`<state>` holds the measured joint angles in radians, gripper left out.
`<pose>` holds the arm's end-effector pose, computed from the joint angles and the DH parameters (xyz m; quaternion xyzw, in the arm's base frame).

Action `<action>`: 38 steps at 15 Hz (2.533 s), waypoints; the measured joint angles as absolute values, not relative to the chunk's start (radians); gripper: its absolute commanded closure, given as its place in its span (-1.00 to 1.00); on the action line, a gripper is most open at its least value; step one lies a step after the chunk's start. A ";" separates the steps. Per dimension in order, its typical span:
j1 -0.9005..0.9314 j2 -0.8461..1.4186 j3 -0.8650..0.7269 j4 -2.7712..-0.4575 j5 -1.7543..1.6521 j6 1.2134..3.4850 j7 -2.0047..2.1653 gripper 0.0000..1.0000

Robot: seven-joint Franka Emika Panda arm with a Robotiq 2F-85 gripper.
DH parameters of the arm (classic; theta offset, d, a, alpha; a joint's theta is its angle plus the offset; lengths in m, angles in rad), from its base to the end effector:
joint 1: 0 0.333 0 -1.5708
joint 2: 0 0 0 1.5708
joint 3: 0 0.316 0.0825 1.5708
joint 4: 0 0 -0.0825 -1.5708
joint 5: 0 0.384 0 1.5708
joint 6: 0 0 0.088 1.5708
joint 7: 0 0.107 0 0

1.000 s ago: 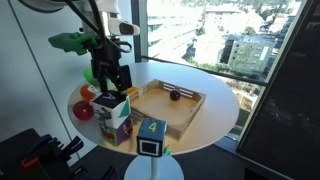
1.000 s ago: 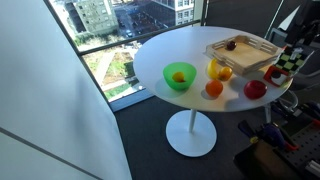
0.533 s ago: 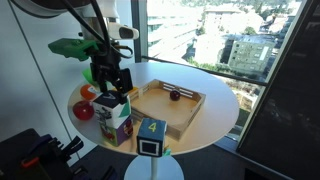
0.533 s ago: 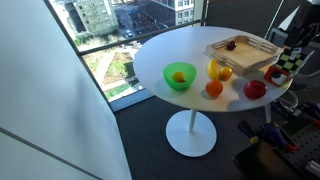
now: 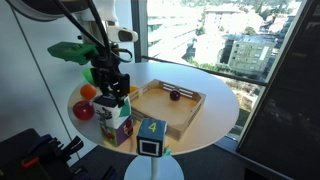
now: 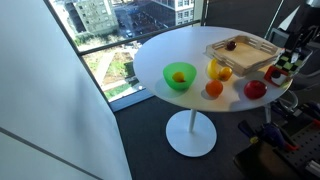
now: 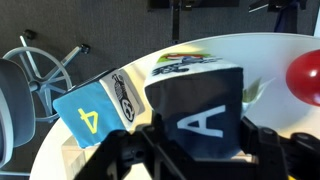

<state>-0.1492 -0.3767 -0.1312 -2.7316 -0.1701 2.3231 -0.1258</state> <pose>0.3608 -0.1035 0.3336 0.9991 -0.0131 -0.0229 0.0331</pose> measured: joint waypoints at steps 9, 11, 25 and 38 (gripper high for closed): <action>-0.149 -0.380 -0.131 -2.719 -0.169 2.322 -0.124 0.83; -0.149 -0.380 -0.131 -2.714 -0.169 2.321 -0.124 0.88; -0.133 -0.317 -0.125 -2.604 -0.139 2.313 -0.103 0.86; -0.100 -0.074 -0.107 -2.392 -0.087 2.313 -0.055 0.86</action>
